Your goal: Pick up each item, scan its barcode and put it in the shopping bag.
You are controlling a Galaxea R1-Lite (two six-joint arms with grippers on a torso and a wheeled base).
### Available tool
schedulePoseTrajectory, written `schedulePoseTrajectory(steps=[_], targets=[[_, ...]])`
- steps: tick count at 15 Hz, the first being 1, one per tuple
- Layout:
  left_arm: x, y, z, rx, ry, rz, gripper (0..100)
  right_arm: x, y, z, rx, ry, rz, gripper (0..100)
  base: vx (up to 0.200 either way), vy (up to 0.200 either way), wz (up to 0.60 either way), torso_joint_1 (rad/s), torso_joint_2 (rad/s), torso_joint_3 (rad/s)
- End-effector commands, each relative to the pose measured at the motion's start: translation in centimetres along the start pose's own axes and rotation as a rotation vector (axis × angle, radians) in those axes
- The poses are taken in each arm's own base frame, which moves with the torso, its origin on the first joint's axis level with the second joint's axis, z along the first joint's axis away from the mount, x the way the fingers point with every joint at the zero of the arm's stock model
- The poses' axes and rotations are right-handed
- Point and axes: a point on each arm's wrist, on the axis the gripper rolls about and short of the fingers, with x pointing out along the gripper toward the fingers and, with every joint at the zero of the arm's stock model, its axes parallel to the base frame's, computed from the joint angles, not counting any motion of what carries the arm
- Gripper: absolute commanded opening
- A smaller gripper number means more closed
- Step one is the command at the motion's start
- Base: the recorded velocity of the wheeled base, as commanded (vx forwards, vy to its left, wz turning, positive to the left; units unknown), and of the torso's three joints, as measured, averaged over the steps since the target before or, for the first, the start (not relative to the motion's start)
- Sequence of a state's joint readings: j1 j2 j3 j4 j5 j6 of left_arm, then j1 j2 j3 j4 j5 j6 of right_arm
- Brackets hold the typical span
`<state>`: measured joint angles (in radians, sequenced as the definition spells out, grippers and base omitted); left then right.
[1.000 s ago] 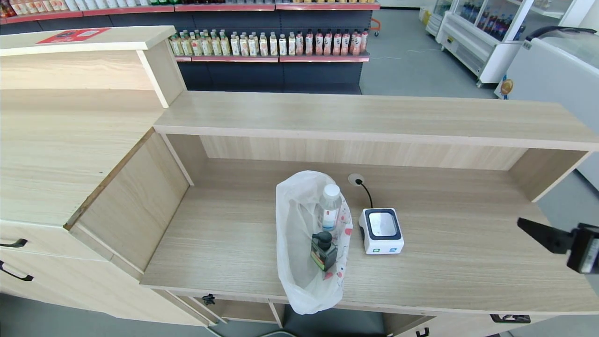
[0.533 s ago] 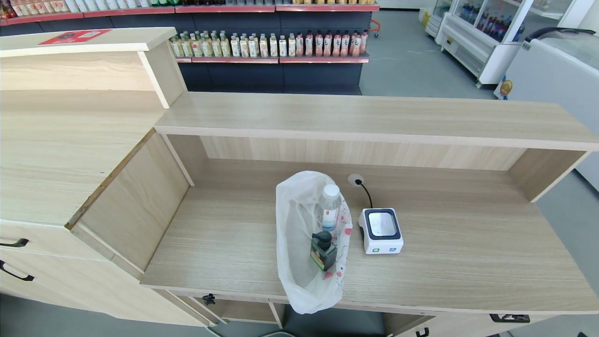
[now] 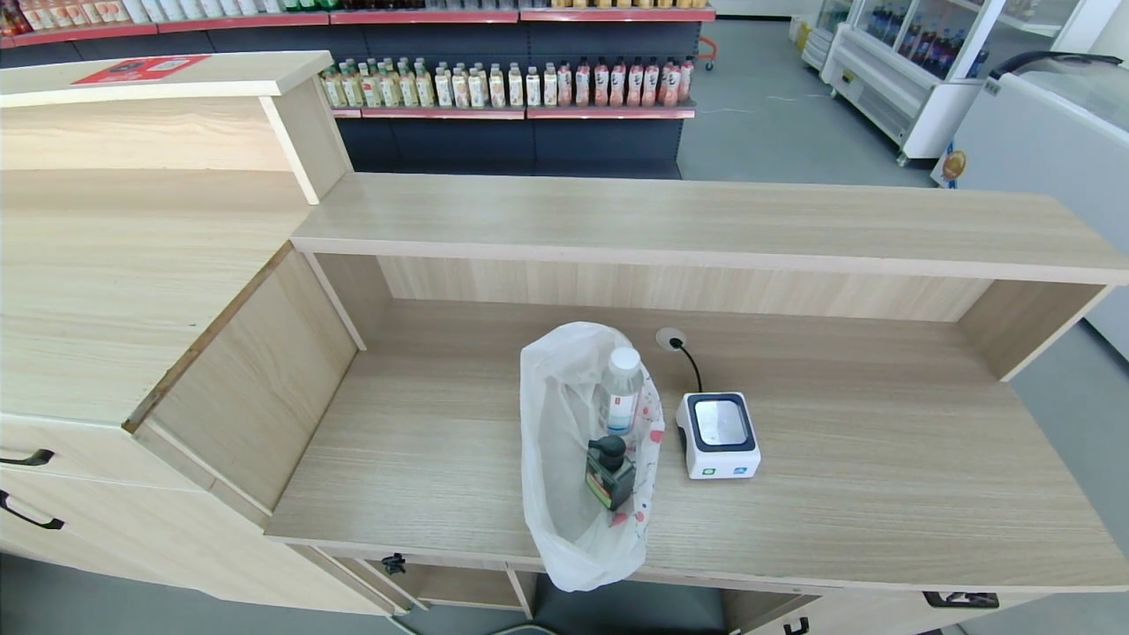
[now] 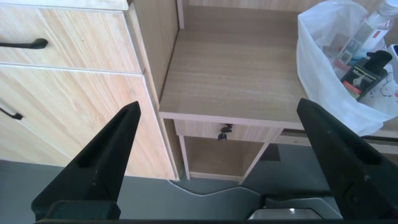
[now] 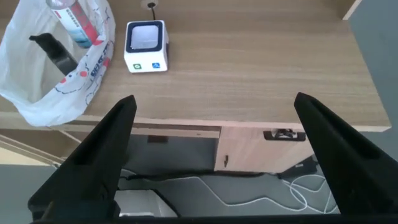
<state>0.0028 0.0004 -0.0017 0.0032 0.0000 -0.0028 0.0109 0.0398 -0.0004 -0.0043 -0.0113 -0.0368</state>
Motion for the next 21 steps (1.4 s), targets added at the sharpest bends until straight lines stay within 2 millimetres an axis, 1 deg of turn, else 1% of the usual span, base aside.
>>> schedulePoseTrajectory(steps=[1, 14, 21], targets=[[0.0, 0.0, 0.0, 0.0, 0.0, 0.0, 100, -0.31, 0.05, -0.12, -0.003, -0.035, -0.009, 100, 0.0, 0.0, 0.0, 0.0, 0.0, 0.0], [0.0, 0.0, 0.01, -0.003, -0.002, 0.0, 100, -0.3, 0.05, -0.16, -0.003, -0.033, -0.009, 100, 0.0, 0.0, 0.0, 0.0, 0.0, 0.0], [0.0, 0.0, 0.0, 0.003, 0.0, 0.0, 100, -0.31, 0.05, -0.12, -0.004, -0.035, -0.009, 100, 0.0, -0.2, 0.0, 0.002, 0.0, 0.001]])
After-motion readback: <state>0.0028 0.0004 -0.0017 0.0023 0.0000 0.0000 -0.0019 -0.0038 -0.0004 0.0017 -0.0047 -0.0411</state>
